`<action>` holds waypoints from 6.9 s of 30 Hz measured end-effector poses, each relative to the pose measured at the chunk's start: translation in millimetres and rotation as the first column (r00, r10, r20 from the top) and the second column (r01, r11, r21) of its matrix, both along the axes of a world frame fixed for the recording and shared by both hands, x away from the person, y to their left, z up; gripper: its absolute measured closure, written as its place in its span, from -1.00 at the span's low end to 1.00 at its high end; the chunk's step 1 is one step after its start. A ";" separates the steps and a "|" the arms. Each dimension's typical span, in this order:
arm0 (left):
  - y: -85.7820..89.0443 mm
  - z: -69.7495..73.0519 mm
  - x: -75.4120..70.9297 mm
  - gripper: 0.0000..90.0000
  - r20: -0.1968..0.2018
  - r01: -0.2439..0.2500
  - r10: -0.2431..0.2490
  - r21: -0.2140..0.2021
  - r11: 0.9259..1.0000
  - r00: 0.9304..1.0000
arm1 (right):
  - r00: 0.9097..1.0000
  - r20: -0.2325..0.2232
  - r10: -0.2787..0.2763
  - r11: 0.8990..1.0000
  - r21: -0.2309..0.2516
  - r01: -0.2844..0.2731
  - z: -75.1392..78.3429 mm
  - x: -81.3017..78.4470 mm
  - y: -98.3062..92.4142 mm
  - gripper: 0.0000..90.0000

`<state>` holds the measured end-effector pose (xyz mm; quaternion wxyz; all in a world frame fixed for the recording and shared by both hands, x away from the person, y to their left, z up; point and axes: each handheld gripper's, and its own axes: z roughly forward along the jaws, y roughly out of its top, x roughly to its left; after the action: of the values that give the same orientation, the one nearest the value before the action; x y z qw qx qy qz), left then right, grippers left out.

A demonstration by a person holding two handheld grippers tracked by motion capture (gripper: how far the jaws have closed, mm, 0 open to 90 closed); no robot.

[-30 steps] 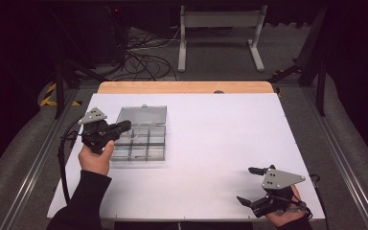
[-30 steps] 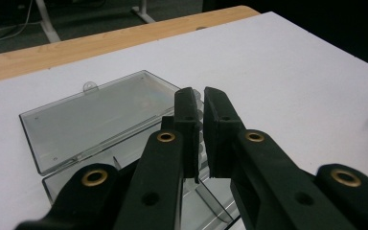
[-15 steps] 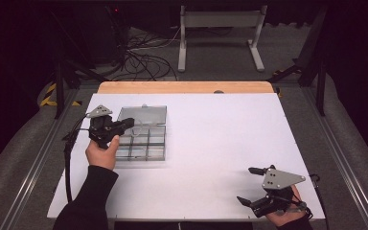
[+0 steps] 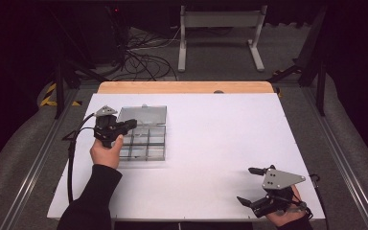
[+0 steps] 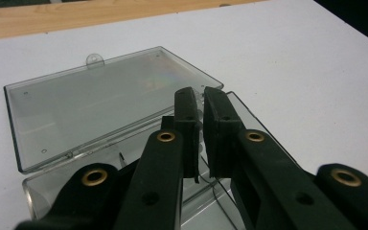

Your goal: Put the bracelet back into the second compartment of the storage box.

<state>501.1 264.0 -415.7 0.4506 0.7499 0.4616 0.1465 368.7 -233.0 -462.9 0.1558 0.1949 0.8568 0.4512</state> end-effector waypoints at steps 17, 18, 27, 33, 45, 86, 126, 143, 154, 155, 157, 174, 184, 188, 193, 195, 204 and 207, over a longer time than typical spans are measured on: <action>-10.4 -13.3 8.5 0.88 -0.051 0.011 -0.010 0.017 1.000 0.999 | 1.000 0.000 0.006 1.000 -0.001 -0.006 0.3 -0.9 1.6 -0.92; -10.8 -14.3 9.4 0.88 -0.054 0.015 -0.014 0.018 1.000 0.998 | 1.000 0.001 0.008 1.000 0.000 -0.008 0.5 -1.2 1.8 -0.92; -14.5 -21.2 12.4 0.88 -0.072 0.006 -0.005 0.017 1.000 0.997 | 1.000 0.000 0.008 1.000 0.000 -0.008 0.4 -1.2 1.7 -0.92; -13.1 -25.0 13.8 0.87 -0.080 0.003 -0.001 0.023 1.000 0.997 | 1.000 -0.001 0.009 1.000 0.000 -0.009 0.4 -1.3 1.8 -0.92; -3.9 -26.5 15.3 0.37 -0.071 -0.020 0.022 0.030 0.999 0.997 | 1.000 -0.003 0.013 1.000 0.001 -0.013 0.1 -1.0 1.8 -0.92; -1.7 32.6 -61.0 -0.24 0.162 0.107 -0.109 0.024 0.994 0.981 | 1.000 -0.002 0.010 1.000 0.005 -0.010 0.0 -0.9 1.5 -0.92; 3.8 40.4 -123.9 -0.42 0.277 0.289 -0.288 0.038 0.956 0.917 | 1.000 -0.003 0.009 1.000 0.006 -0.009 0.1 -3.4 1.5 -0.92; 8.3 14.3 -139.4 -0.42 0.250 0.298 -0.306 0.069 0.952 0.919 | 1.000 -0.005 0.014 1.000 0.007 -0.014 0.0 -3.4 1.3 -0.92; 9.5 -8.1 -142.6 -0.42 0.254 0.304 -0.317 0.088 0.949 0.914 | 1.000 -0.005 0.016 1.000 0.008 -0.016 -0.1 -3.5 1.1 -0.92; 9.8 -9.4 -143.4 -0.42 0.249 0.307 -0.319 0.085 0.948 0.914 | 1.000 -0.006 0.017 1.000 0.008 -0.017 -0.3 -3.4 1.1 -0.92; 10.5 -12.2 -143.8 -0.42 0.249 0.305 -0.317 0.086 0.948 0.915 | 1.000 -0.006 0.019 1.000 0.008 -0.019 -0.5 -3.2 1.0 -0.92; 14.3 -33.3 -147.5 -0.43 0.196 0.312 -0.323 0.088 0.946 0.926 | 1.000 -0.012 0.018 1.000 0.010 -0.018 -0.7 -3.5 0.6 -0.93; 14.7 -40.4 -152.2 -0.42 0.188 0.305 -0.318 0.095 0.948 0.929 | 1.000 -0.014 0.017 1.000 0.011 -0.017 -1.0 -3.8 0.0 -0.93; 14.2 -39.3 -152.5 -0.43 0.200 0.302 -0.316 0.097 0.948 0.927 | 1.000 -0.013 0.019 1.000 0.013 -0.018 -1.1 -3.9 -0.5 -0.93; 14.7 -38.6 -153.6 -0.43 0.208 0.298 -0.310 0.085 0.951 0.928 | 1.000 -0.017 0.018 1.000 0.013 -0.018 -1.7 -3.2 -0.7 -0.93; 15.4 -38.3 -153.3 -0.43 0.211 0.295 -0.307 0.088 0.951 0.928 | 1.000 -0.019 0.018 1.000 0.013 -0.018 -1.9 -3.1 -0.6 -0.93; 15.7 -38.2 -152.6 -0.43 0.210 0.298 -0.312 0.096 0.950 0.927 | 1.000 -0.018 0.022 1.000 0.010 -0.021 -1.6 -3.8 -0.1 -0.93; 15.4 -38.2 -153.1 -0.43 0.212 0.297 -0.309 0.086 0.951 0.927 | 1.000 -0.014 0.020 1.000 0.011 -0.020 -1.3 -4.1 -0.2 -0.93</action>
<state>348.0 279.4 -453.9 0.4969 0.8025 0.2829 0.1705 364.7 -233.2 -464.2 0.1440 0.1902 0.8574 0.4560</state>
